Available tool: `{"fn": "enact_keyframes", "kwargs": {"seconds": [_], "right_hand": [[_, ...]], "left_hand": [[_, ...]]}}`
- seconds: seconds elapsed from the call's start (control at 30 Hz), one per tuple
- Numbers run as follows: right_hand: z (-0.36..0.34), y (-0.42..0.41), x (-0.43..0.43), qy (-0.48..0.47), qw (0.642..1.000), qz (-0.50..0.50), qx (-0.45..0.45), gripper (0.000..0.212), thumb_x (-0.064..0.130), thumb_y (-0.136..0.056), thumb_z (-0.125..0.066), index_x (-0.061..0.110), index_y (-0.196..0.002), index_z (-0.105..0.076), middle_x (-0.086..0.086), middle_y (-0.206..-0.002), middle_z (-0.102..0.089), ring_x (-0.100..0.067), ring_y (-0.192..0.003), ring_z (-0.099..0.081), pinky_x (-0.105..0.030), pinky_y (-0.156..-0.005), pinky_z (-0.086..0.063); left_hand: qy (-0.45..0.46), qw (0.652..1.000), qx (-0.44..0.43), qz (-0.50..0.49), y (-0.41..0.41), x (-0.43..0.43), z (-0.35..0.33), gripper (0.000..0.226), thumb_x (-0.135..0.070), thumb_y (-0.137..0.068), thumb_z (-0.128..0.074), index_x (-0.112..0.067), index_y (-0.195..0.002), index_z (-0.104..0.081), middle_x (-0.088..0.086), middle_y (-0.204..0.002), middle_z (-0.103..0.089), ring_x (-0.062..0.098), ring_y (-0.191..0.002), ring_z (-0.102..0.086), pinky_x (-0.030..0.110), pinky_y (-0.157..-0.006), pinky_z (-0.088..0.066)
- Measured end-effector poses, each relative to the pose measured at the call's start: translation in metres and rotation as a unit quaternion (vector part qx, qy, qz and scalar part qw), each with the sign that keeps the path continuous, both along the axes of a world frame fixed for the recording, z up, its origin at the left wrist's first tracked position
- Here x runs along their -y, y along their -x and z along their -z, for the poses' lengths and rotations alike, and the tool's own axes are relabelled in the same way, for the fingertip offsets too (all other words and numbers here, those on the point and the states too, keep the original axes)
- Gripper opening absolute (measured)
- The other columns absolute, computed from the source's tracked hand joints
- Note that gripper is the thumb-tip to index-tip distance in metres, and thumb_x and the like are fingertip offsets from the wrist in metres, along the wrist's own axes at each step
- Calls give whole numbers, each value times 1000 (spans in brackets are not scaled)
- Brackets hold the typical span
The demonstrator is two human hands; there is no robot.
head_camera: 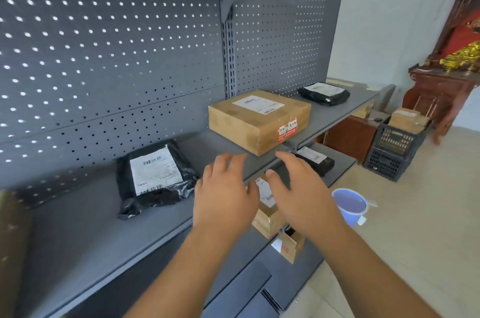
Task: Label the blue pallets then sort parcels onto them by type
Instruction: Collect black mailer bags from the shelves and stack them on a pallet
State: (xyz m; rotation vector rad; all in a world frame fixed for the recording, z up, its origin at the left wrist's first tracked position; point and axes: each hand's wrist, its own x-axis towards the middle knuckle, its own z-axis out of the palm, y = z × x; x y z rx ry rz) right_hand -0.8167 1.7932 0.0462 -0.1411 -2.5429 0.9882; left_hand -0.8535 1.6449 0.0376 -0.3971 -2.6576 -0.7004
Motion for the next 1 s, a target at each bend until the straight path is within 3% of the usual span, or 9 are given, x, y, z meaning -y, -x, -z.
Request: {"fn": "enact_keyframes", "kwargs": {"seconds": [0.1,0.23,0.43,0.6,0.77,0.87,1.0], "right_hand": [[-1,33,17,0,999,-51,-1,47,45,-101,-47,31,-146,-43,5,-140,-52,-14,-114,-53,-31,-89,-40],[2,75,44,-4,991,-134,4,43,36,-106,-40,28,-148,-43,5,-148,-49,-14,-134,-43,-30,-101,-35],[6,121,74,-14,970,-239,40,43,32,-106,-37,25,-148,-43,3,-148,-50,-17,-131,-49,-26,-96,-33],[6,145,95,-20,957,-285,51,45,33,-104,-40,22,-147,-44,0,-147,-52,-20,-132,-47,-32,-101,-38],[11,161,111,-24,953,-295,69,38,32,-102,-44,20,-138,-49,-4,-135,-58,-24,-120,-54,-30,-81,-36],[14,167,121,-25,955,-282,87,36,32,-101,-46,19,-135,-51,-4,-132,-59,-24,-117,-54,-28,-78,-33],[15,176,132,-23,956,-269,113,34,32,-99,-49,18,-130,-53,-4,-130,-60,-24,-115,-55,-28,-77,-34]], "left_hand": [[-3,999,-7,-51,15,21,-2,53,-37,-93,-56,-32,-145,-46,-8,-144,-46,20,-129,-45,42,-102,-43],[-3,990,-13,-139,31,47,-4,51,-33,-94,-54,-30,-144,-48,-8,-146,-47,21,-130,-45,42,-103,-41],[-7,961,7,-275,45,83,-7,48,-37,-96,-52,-33,-144,-47,-7,-145,-48,23,-128,-45,43,-101,-39],[-23,934,43,-353,51,109,-6,47,-38,-96,-50,-32,-143,-47,-3,-143,-52,28,-126,-47,46,-100,-41],[-96,923,132,-348,58,132,2,55,-44,-95,-48,-33,-149,-42,-3,-148,-49,29,-132,-44,46,-103,-44],[-98,918,162,-348,63,143,8,58,-47,-94,-49,-33,-150,-42,-3,-146,-53,29,-131,-48,44,-102,-46],[-135,914,196,-328,73,154,14,47,-45,-93,-52,-29,-137,-54,-3,-125,-67,24,-112,-62,34,-86,-50]]}}
